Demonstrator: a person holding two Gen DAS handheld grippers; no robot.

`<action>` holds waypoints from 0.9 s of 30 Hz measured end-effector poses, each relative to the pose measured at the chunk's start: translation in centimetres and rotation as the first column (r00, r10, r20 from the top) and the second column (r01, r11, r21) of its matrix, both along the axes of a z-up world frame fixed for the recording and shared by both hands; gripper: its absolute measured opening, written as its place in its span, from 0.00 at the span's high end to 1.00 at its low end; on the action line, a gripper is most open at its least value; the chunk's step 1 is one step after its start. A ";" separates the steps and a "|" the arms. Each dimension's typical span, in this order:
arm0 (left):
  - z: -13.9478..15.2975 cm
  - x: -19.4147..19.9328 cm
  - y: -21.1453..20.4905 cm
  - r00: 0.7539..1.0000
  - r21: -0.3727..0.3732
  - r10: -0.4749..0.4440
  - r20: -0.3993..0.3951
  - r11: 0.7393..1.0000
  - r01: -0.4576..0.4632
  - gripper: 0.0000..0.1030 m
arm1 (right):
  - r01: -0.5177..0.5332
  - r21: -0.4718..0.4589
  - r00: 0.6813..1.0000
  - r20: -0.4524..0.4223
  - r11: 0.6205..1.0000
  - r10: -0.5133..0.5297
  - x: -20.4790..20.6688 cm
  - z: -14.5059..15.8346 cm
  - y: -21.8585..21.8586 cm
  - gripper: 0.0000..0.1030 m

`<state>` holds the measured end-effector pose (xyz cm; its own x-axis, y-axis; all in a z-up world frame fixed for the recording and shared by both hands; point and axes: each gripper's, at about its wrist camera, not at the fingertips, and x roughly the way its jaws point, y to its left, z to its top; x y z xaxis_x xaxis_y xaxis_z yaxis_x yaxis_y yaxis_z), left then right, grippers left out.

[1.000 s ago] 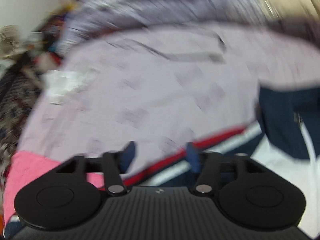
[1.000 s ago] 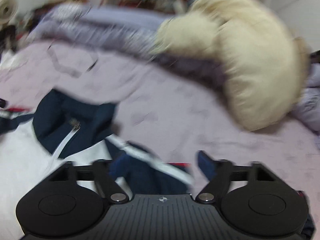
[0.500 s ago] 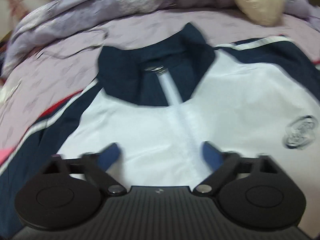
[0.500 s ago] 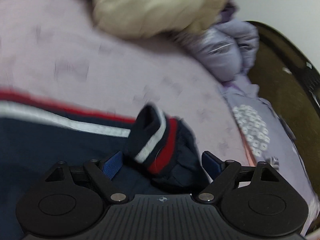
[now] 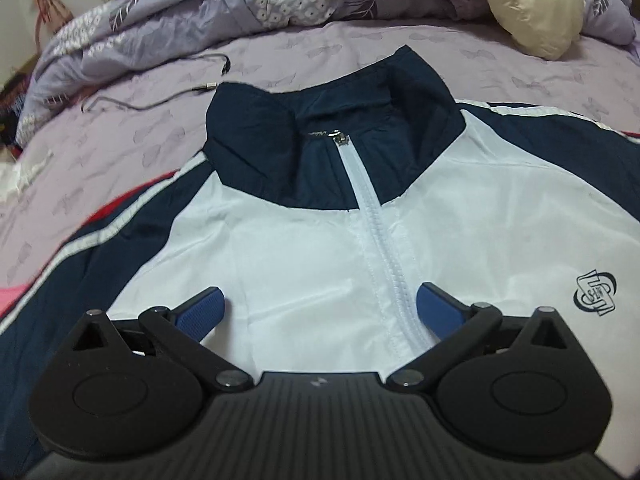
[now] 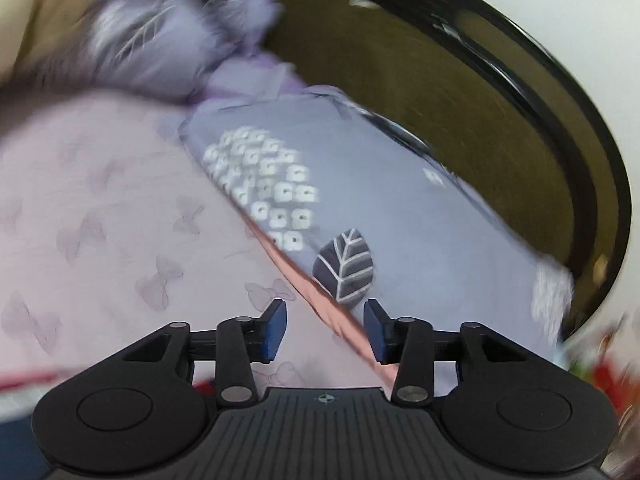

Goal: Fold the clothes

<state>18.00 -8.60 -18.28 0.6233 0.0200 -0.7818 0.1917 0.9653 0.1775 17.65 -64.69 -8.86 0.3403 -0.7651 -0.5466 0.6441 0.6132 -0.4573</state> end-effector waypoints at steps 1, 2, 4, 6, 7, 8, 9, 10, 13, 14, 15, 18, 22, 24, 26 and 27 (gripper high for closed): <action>0.0 0.0 0.0 1.000 0.000 0.002 0.000 1.000 -0.002 0.00 | -0.089 0.029 0.994 0.058 0.996 0.088 -0.9 0.5 1.7 0.50; 0.1 0.0 0.0 1.000 0.001 0.004 0.000 1.000 -0.004 0.00 | -0.213 0.072 0.974 0.097 0.974 0.205 -1.5 0.7 4.5 0.43; 0.1 0.2 0.2 1.000 -0.016 0.015 -0.015 1.000 -0.015 0.00 | -0.490 0.168 0.870 0.162 0.855 0.467 -2.2 0.9 11.5 0.42; 0.1 0.4 0.4 0.999 -0.030 0.022 -0.028 0.999 -0.023 0.00 | -0.684 0.306 0.727 0.219 0.662 0.650 -2.5 0.3 19.0 0.42; 0.2 0.4 0.4 0.999 -0.029 0.019 -0.030 0.999 -0.020 0.00 | -0.740 0.367 0.661 0.241 0.564 0.710 -2.5 -0.6 22.7 0.42; 0.2 0.4 0.4 0.999 -0.028 0.017 -0.031 0.999 -0.017 0.00 | -0.782 0.423 0.590 0.268 0.457 0.762 -2.5 -1.5 26.4 0.42; 0.3 0.4 0.4 0.999 -0.024 0.014 -0.032 1.000 -0.015 0.00 | -0.800 0.458 0.538 0.263 0.387 0.801 -2.5 -2.6 29.3 0.42; 0.4 0.5 0.3 0.999 -0.019 0.010 -0.036 1.000 -0.011 0.00 | -0.806 0.481 0.498 0.234 0.345 0.835 -2.5 -4.1 31.7 0.42; 1.0 0.6 0.4 0.997 -0.004 -0.023 -0.071 1.000 0.023 0.00 | -0.801 0.509 0.431 0.126 0.315 0.893 -3.5 -7.9 35.5 0.42; 1.2 0.4 0.7 0.996 -0.004 -0.038 -0.085 0.999 0.038 0.00 | -0.807 0.492 0.440 0.133 0.327 0.888 -4.3 -8.6 34.8 0.40; 1.4 0.0 1.1 0.994 -0.018 -0.057 -0.096 0.998 0.056 0.00 | -0.798 0.483 0.479 0.145 0.361 0.866 -5.0 -8.8 33.3 0.40; 2.0 -1.9 2.7 0.993 0.013 -0.045 -0.110 0.999 0.047 0.00 | -0.681 0.505 0.655 0.096 0.530 0.750 -6.9 -8.5 28.7 0.24; 4.1 -5.7 5.5 0.994 0.024 0.002 -0.113 1.000 0.001 0.02 | -0.605 0.441 0.748 0.029 0.663 0.663 -10.8 -4.9 27.9 0.36; 5.1 -8.4 6.7 0.991 -0.014 0.002 -0.131 1.000 -0.004 0.02 | -0.672 0.442 0.688 0.073 0.595 0.722 -13.7 -3.0 31.2 0.36; 5.4 -11.7 7.3 0.985 -0.018 -0.014 -0.171 1.000 0.011 0.02 | -0.717 0.513 0.609 0.133 0.471 0.782 -16.7 -1.9 34.7 0.36; 5.3 -13.5 7.5 0.980 -0.002 -0.030 -0.197 1.000 0.030 0.02 | -0.722 0.548 0.580 0.146 0.422 0.801 -18.2 -1.9 36.4 0.36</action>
